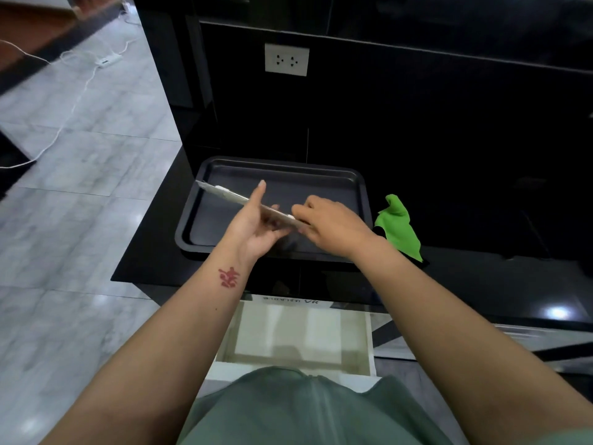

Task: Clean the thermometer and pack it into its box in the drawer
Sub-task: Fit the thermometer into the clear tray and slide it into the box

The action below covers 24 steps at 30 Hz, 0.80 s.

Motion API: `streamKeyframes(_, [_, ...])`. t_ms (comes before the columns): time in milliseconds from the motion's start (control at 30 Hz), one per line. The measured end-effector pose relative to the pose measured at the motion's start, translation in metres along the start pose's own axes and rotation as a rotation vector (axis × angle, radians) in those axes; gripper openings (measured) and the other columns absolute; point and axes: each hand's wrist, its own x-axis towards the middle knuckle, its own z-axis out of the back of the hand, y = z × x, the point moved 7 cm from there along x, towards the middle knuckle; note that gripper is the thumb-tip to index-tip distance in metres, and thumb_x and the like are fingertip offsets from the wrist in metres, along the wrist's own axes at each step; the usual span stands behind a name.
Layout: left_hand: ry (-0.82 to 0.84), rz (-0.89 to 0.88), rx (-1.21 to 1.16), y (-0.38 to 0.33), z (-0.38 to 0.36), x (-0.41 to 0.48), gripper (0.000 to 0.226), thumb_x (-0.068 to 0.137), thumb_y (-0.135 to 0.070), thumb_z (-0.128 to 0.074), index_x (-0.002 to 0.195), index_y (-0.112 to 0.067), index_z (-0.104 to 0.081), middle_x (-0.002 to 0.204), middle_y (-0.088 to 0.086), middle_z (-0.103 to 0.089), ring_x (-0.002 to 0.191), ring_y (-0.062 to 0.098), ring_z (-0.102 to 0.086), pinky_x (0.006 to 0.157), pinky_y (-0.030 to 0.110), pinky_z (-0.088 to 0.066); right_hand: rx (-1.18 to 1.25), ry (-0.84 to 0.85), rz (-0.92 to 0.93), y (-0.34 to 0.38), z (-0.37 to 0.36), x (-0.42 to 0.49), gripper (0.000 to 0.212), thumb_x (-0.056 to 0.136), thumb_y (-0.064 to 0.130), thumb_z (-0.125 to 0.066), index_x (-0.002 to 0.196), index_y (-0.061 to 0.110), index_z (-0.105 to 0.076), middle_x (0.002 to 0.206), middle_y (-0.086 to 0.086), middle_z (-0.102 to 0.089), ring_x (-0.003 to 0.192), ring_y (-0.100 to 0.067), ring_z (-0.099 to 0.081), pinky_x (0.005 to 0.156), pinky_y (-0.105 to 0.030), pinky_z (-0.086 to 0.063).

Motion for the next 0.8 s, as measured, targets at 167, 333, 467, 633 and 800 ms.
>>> streamKeyframes(167, [-0.010,-0.100,-0.177,-0.003,0.004,-0.002,0.018,0.099,-0.027,-0.051,0.110,-0.013,-0.055,0.130,0.019,-0.058,0.117,0.038,-0.057,0.097,0.053,-0.047,0.322,0.050,-0.164,-0.002,-0.001,-0.012,0.041,0.081,0.040,-0.066,0.095,0.021,-0.033,0.113,-0.002,-0.054,0.097,-0.025,-0.054,0.072,-0.038,-0.044])
streamKeyframes(333, [-0.006,-0.140,-0.213,0.009,0.017,-0.018,0.019,0.097,-0.024,-0.055,0.113,-0.013,-0.059,0.124,0.018,-0.062,0.112,0.037,-0.062,0.094,0.052,-0.050,0.335,0.169,-0.252,-0.009,-0.010,-0.028,0.058,0.076,0.051,-0.069,0.113,0.023,-0.034,0.115,0.000,-0.060,0.091,-0.023,-0.060,0.077,-0.038,-0.050])
streamKeyframes(467, [-0.023,-0.144,-0.256,0.028,0.028,-0.032,0.020,0.096,-0.024,-0.057,0.112,-0.014,-0.061,0.124,0.017,-0.062,0.108,0.036,-0.064,0.089,0.050,-0.053,0.291,0.243,-0.252,-0.004,-0.021,-0.041,0.080,0.072,0.052,-0.073,0.136,0.023,-0.035,0.132,0.002,-0.053,0.112,-0.022,-0.056,0.086,-0.036,-0.047])
streamKeyframes(633, [-0.183,-0.167,-0.279,0.052,0.054,-0.057,0.041,0.088,-0.030,-0.068,0.119,-0.005,-0.058,0.117,0.017,-0.067,0.095,0.032,-0.071,0.082,0.046,-0.058,0.279,0.236,-0.187,0.011,-0.033,-0.061,0.073,0.073,0.047,-0.073,0.136,0.023,-0.043,0.131,0.004,-0.051,0.120,-0.019,-0.048,0.091,-0.031,-0.040])
streamKeyframes(800, [-0.435,-0.248,-0.213,0.070,0.098,-0.086,0.040,0.085,-0.032,-0.072,0.119,-0.012,-0.061,0.111,0.008,-0.071,0.096,0.024,-0.071,0.081,0.043,-0.059,0.270,0.209,-0.143,0.023,-0.041,-0.088,0.070,0.074,0.036,-0.072,0.135,0.019,-0.042,0.132,0.001,-0.048,0.122,-0.021,-0.043,0.091,-0.030,-0.038])
